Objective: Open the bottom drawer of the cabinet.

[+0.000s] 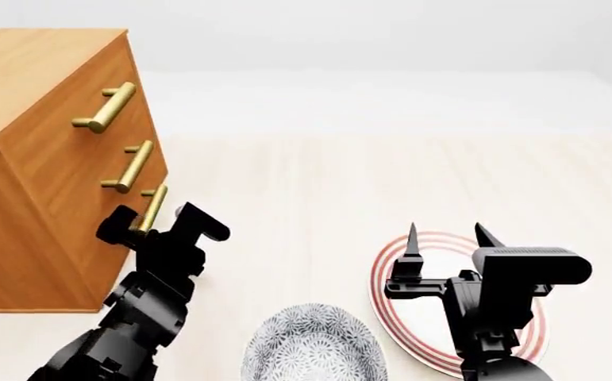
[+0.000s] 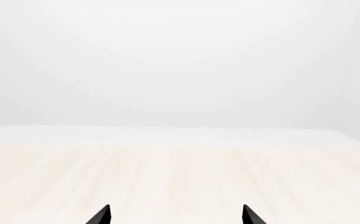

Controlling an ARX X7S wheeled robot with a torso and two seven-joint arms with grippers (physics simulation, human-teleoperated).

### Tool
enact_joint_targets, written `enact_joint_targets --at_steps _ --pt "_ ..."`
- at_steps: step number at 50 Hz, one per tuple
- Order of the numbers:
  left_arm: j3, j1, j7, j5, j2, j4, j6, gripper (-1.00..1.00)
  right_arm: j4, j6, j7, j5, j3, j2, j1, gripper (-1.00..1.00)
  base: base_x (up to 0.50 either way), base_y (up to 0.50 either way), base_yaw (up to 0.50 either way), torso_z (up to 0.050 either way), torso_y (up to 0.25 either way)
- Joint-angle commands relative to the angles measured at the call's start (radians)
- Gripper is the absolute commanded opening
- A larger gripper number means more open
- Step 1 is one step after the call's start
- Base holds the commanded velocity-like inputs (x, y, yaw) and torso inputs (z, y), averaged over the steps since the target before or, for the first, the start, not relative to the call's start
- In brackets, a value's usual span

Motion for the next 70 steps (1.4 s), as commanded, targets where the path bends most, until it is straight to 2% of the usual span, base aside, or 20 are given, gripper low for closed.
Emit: enact_joint_targets --at_steps 1,43,44,70 --pt "0.029 -0.008 -0.02 -0.032 -0.019 -0.042 -0.034 1.0 0.002 -0.003 0.003 0.006 -0.001 0.003 0.001 1.0 0.0 0.0 0.0 0.0 0.0" --pt "0.046 -0.031 -0.058 -0.079 -0.027 -0.042 -0.089 1.0 0.009 -0.019 0.017 0.018 -0.014 0.013 -0.002 1.0 0.0 0.0 0.0 0.0 0.0" --pt "0.047 -0.031 -0.064 -0.078 -0.027 -0.042 -0.083 -1.0 0.01 -0.019 0.018 0.017 -0.015 0.013 -0.002 1.0 0.0 0.0 0.0 0.0 0.0" --pt "0.071 -0.043 -0.047 -0.07 -0.004 -0.042 -0.05 -1.0 0.008 -0.017 0.028 0.027 -0.026 0.021 0.004 1.0 0.0 0.0 0.0 0.0 0.0"
